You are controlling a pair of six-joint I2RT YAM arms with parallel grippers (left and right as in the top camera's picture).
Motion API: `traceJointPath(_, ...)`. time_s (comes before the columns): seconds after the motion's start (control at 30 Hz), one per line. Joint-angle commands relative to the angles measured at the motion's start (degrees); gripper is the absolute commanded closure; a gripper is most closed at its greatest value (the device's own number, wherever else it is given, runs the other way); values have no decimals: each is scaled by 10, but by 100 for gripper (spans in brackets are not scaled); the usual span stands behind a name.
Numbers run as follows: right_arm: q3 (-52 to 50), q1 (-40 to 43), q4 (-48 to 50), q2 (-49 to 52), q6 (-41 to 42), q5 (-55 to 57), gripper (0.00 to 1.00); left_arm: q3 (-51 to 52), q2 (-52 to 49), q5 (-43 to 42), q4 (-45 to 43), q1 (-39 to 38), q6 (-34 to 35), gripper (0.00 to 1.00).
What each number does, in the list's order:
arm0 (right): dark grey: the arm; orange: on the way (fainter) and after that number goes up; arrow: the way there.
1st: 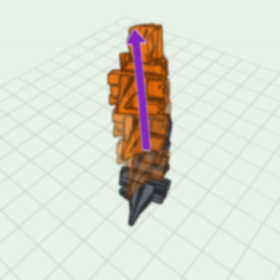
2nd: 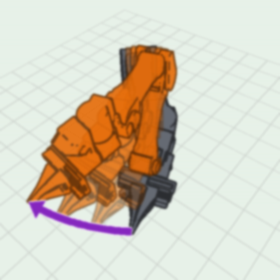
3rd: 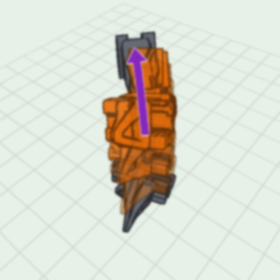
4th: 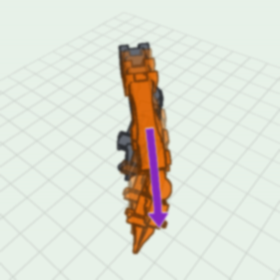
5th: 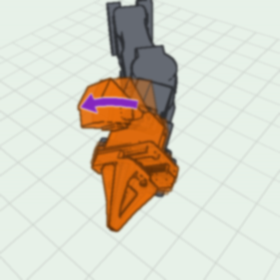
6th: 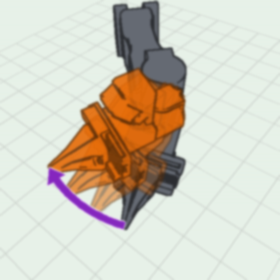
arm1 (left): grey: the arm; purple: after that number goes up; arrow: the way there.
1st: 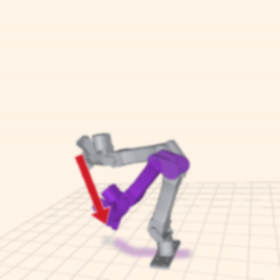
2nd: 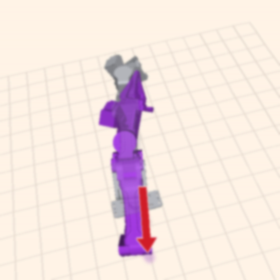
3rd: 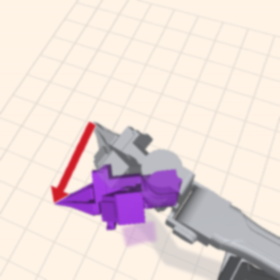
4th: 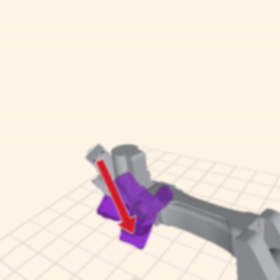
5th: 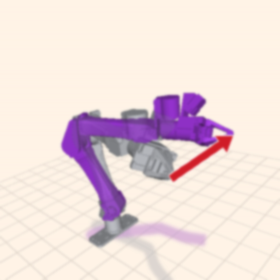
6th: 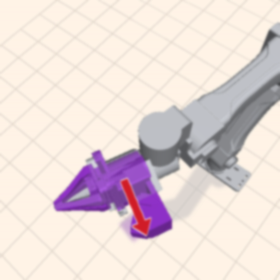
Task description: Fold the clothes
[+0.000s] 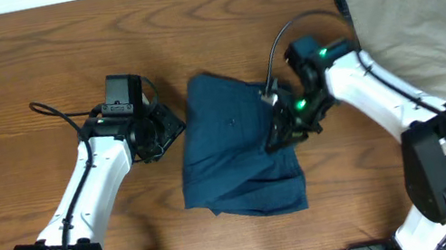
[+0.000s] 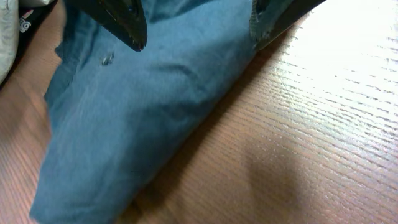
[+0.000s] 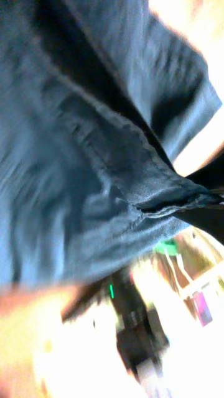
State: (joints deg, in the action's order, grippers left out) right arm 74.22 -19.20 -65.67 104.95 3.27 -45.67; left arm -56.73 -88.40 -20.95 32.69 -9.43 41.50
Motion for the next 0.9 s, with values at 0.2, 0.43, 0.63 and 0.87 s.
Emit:
traceJointPath(0.2,30,-17,-108,-51,-32,48,98,-12,4,7,7,1,-10,45)
traceJointPath(0.43,-48,-79,-120,-49,181,376,99,-12,4,7,7,1,-10,46)
traceJointPath(0.63,-121,-78,-54,-49,282,455,96,-12,4,7,8,1,-10,45)
traceJointPath(0.87,-150,-73,13,-50,282,459,53,-12,4,5,10,-14,-10,24)
